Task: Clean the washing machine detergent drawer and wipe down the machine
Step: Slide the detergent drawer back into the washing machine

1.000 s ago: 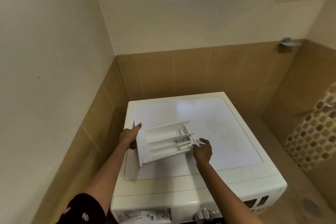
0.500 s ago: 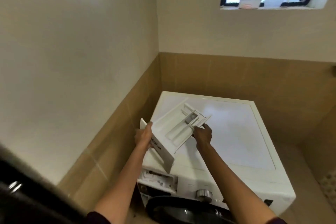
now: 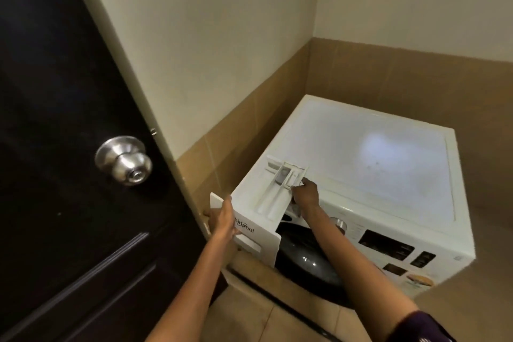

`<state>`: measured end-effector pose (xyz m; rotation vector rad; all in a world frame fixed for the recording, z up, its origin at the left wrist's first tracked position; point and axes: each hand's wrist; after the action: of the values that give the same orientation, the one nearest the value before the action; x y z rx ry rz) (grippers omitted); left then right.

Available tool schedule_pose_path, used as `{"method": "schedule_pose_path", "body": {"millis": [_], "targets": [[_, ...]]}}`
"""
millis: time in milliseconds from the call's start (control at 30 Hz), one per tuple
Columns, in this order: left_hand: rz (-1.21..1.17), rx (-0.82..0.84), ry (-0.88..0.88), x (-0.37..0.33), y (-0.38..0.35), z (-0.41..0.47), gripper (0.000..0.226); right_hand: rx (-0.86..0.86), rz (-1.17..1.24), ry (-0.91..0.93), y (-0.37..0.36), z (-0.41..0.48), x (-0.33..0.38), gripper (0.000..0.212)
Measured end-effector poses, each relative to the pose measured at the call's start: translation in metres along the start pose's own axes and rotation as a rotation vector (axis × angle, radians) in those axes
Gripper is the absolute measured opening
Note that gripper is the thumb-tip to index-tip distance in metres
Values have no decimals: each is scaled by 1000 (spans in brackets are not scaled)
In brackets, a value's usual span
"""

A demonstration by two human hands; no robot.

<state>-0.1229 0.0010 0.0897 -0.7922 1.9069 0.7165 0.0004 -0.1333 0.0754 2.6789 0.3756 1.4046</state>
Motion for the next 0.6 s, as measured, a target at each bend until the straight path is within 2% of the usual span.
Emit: {"method": "schedule_pose_path", "body": {"millis": [100, 233, 400, 600], "targets": [[22, -29, 31, 17, 24, -8, 36, -3, -27, -37, -18, -15, -27, 27], [58, -58, 68, 36, 40, -5, 60, -14, -14, -71, -33, -20, -55, 27], [52, -45, 101, 66, 50, 5, 65, -37, 3, -128, -44, -24, -83, 29], [43, -22, 101, 102, 49, 24, 71, -68, 65, -142, -53, -16, -105, 20]]}}
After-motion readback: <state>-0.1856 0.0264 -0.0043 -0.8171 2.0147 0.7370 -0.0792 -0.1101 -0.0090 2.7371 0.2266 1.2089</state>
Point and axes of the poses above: each hand's wrist, its own z-axis towards the middle knuckle, its own y-axis out of the back of the hand, x = y × z, and after that the axes turned 12 degrees about -y, right-handed
